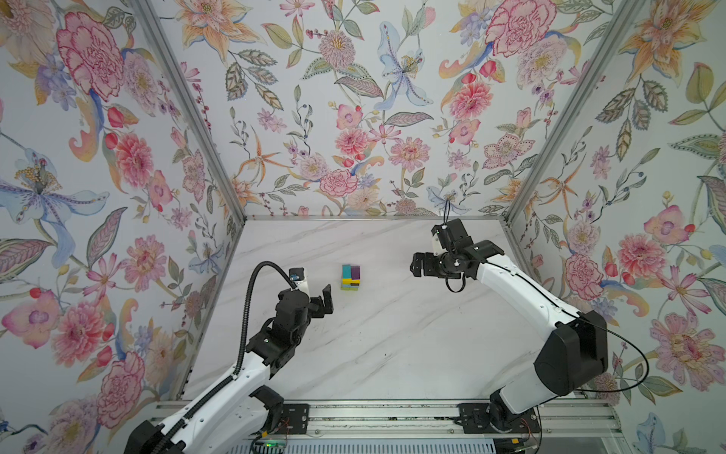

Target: Build the wood block tower

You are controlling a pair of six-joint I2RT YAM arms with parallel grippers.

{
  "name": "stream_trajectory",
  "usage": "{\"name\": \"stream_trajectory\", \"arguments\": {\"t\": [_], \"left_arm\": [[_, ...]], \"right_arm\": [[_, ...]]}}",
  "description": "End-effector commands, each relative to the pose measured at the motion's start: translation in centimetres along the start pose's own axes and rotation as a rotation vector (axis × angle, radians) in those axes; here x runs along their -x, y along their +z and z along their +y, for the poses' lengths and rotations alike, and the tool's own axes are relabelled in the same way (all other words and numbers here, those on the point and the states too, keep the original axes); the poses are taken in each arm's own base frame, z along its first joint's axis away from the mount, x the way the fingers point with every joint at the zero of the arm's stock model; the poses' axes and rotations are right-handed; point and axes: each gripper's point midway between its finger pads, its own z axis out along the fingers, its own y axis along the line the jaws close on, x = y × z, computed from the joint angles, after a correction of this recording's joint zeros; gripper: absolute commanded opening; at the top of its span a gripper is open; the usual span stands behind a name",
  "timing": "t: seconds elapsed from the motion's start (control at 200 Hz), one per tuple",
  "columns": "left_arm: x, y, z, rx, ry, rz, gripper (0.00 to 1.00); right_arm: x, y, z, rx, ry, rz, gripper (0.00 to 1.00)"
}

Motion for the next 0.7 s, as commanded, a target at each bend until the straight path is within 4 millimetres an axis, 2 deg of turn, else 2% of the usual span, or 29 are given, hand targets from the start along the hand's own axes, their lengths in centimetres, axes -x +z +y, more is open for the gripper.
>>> {"name": "stream_trajectory", "arguments": {"t": [0.0,0.165,0.26,0.345,0.575,0.696], "left_arm": [[1.3,0.8,2.2,0.138,0.081,-0.092,0.99],[1.8,2.2,4.3,0.276,0.209,-0.135,0.99],[2.0,3.0,5.5,0.310,0.235,-0.150,0.99],[2.2,3.3,6.6,0.322,0.244,-0.177,0.99],[3.3,3.9,8.8,0.322,0.266,-0.245,0.99],[2.9,4.0,11.3,0.351,0.216,-0.290,0.99]], "right_arm": [[-0.3,-0.8,-3.4,-0.050,0.016,-0.082,0.99],[-1.3,-2.1,-8.5,-0.150,0.065,-0.194,0.99],[-1.2,-3.0,-10.7,-0.209,0.061,-0.282,0.99],[-1.6,-2.9,-12.4,-0.231,0.085,-0.308,0.99],[-1.9,-0.6,-13.0,-0.193,0.023,-0.420,0.99],[-2.3,0.7,-13.6,-0.196,0.016,-0.435,0.99]]}}
